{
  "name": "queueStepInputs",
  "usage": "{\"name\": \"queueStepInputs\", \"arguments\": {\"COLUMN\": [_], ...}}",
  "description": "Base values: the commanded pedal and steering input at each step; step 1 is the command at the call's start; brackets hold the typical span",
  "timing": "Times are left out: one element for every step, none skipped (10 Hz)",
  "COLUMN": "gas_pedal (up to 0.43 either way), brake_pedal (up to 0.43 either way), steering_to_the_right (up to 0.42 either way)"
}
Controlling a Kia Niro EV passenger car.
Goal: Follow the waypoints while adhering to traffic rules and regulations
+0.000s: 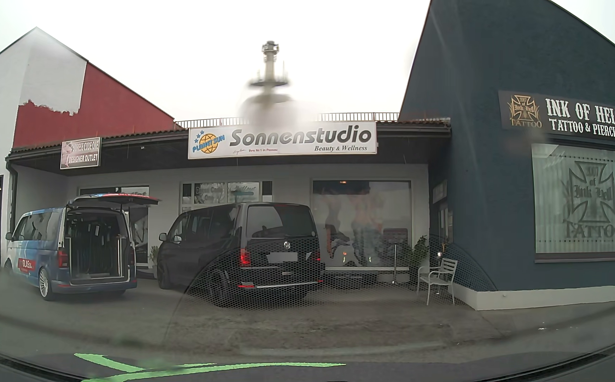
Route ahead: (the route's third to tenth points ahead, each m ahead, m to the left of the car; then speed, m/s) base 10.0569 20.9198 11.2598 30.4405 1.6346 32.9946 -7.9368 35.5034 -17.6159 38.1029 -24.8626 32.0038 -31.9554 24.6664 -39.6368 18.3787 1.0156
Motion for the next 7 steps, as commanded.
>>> {"name": "queueStepInputs", "arguments": {"gas_pedal": [0.138,0.177,0.177,0.177,0.197,0.197,0.197], "brake_pedal": [0.0,0.0,0.0,0.0,0.0,0.0,0.0], "steering_to_the_right": [-0.333,-0.381,-0.42,-0.487,-0.562,-0.626,-0.678]}}
